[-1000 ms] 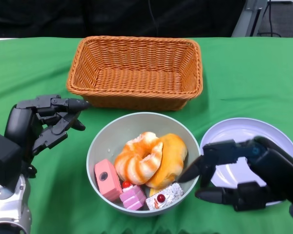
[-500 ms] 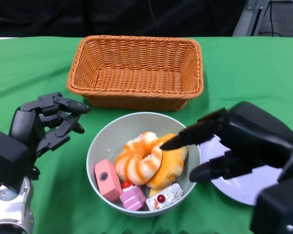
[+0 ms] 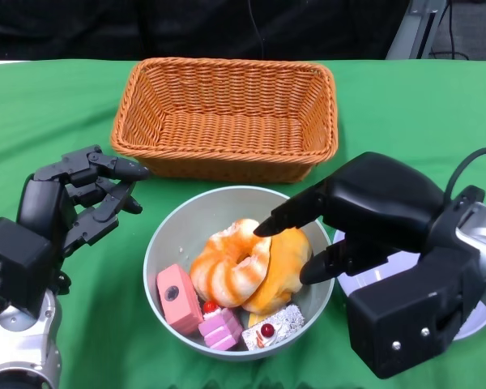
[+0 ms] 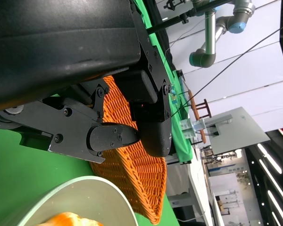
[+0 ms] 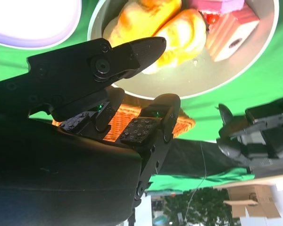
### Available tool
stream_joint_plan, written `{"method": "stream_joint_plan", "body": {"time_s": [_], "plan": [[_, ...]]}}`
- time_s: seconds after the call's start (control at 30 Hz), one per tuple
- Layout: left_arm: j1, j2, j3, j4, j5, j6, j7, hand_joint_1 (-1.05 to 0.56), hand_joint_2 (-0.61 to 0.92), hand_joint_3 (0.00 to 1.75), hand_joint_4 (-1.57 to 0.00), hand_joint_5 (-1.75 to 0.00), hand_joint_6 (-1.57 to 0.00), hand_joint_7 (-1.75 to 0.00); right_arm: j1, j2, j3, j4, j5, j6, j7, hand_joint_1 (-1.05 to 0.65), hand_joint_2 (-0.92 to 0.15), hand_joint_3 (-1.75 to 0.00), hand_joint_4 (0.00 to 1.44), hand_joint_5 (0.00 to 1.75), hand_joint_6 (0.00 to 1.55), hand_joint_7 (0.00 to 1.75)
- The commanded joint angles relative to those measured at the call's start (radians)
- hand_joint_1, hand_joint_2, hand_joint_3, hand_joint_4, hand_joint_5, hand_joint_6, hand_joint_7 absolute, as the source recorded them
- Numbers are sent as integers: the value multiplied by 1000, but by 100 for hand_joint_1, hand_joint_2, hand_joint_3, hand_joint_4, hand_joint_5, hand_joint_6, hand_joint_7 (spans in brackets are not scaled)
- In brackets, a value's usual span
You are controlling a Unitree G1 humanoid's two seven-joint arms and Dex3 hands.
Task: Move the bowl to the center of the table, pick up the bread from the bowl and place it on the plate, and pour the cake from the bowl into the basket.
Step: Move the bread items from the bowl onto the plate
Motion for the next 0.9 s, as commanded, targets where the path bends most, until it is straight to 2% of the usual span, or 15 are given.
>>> {"method": "stream_joint_plan", "body": {"time_s": [0.03, 0.37, 0.67, 0.9], "plan": [[-18, 11, 10, -14, 1, -6, 26, -14, 88, 43, -83, -136, -96, -81, -29, -5, 21, 36, -16, -15, -16, -65, -91, 0, 78, 5, 76, 1], [-25, 22, 3, -8, 44, -14, 98, -14, 88, 44, -85, -130, -96, -83, -56, 12, 68, 124, -51, -60, -82, -68, -91, 0, 80, 3, 77, 0], [-30, 10, 9, -5, 22, -11, 81, -14, 88, 43, -85, -130, -96, -82, -56, 54, 94, 161, -103, -67, -178, -66, -92, -1, 83, 3, 77, 0], [-31, 6, 7, -7, 27, -3, 91, -15, 89, 40, -85, -130, -97, -81, -78, 72, 117, 192, -136, -52, -180, -66, -92, -3, 81, 1, 76, 0]]}}
